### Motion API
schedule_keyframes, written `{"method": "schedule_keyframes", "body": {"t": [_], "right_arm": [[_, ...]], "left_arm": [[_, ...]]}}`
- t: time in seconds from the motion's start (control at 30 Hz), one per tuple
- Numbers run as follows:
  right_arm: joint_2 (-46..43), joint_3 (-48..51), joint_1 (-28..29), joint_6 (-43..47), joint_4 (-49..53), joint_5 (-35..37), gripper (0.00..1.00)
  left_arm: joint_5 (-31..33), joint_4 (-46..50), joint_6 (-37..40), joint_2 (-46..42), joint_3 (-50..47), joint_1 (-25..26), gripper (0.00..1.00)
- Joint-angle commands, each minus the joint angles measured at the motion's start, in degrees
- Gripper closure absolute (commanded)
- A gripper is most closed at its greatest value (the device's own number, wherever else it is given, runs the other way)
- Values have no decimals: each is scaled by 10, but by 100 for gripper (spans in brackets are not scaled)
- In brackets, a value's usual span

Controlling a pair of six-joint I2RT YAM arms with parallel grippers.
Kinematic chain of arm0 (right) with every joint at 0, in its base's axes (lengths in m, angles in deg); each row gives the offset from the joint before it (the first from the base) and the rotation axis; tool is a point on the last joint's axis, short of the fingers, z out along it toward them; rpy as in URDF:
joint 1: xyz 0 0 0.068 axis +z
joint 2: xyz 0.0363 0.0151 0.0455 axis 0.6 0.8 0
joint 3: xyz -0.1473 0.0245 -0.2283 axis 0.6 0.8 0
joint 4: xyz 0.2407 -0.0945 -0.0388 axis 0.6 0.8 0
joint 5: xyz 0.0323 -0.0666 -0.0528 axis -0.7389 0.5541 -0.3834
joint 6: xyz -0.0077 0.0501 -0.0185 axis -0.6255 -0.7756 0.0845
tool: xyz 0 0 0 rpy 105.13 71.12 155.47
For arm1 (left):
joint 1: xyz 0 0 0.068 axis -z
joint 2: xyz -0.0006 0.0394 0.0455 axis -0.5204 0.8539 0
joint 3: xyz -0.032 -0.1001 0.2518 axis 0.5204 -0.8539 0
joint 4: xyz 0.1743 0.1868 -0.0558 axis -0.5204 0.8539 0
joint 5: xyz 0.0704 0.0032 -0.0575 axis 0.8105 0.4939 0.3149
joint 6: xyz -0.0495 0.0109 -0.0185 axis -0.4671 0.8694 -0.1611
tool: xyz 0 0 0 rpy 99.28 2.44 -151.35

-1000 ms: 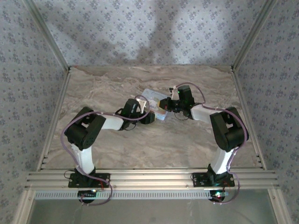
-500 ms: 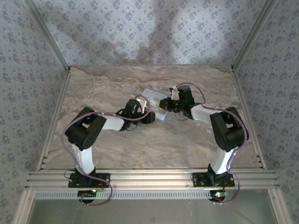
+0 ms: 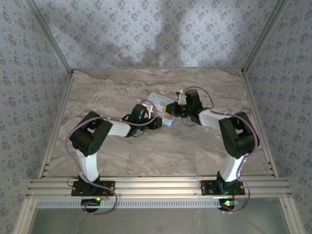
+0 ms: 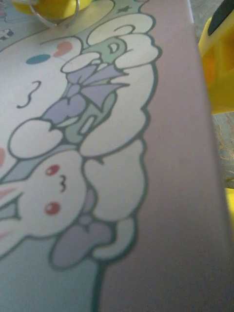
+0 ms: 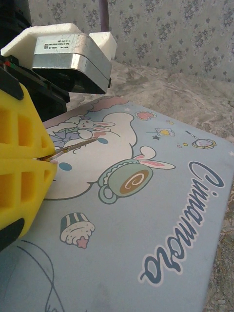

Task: Unlock a padlock with a key

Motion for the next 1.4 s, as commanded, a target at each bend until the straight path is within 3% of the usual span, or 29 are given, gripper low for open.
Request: {"method": "schedule_keyframes", "body": {"t": [0.0, 0.67, 0.83, 1.1, 1.37], "right_arm": [[18, 11, 10, 0, 41, 9, 100], [-11, 3, 14, 22, 4, -10, 100], [-70, 10, 16, 94, 22, 11, 100], [-201, 107, 21, 187, 61, 64, 100], [-306, 191, 84, 253, 102, 154, 100]], "left_arm": [[5, -6, -25, 19, 12, 6, 60], [-5, -2, -50, -12, 4, 7, 75], [-26, 30, -70, -37, 7, 6, 75], [-64, 76, -137, -71, 5, 7, 76], [-90, 99, -191, -90, 14, 7, 77]]}}
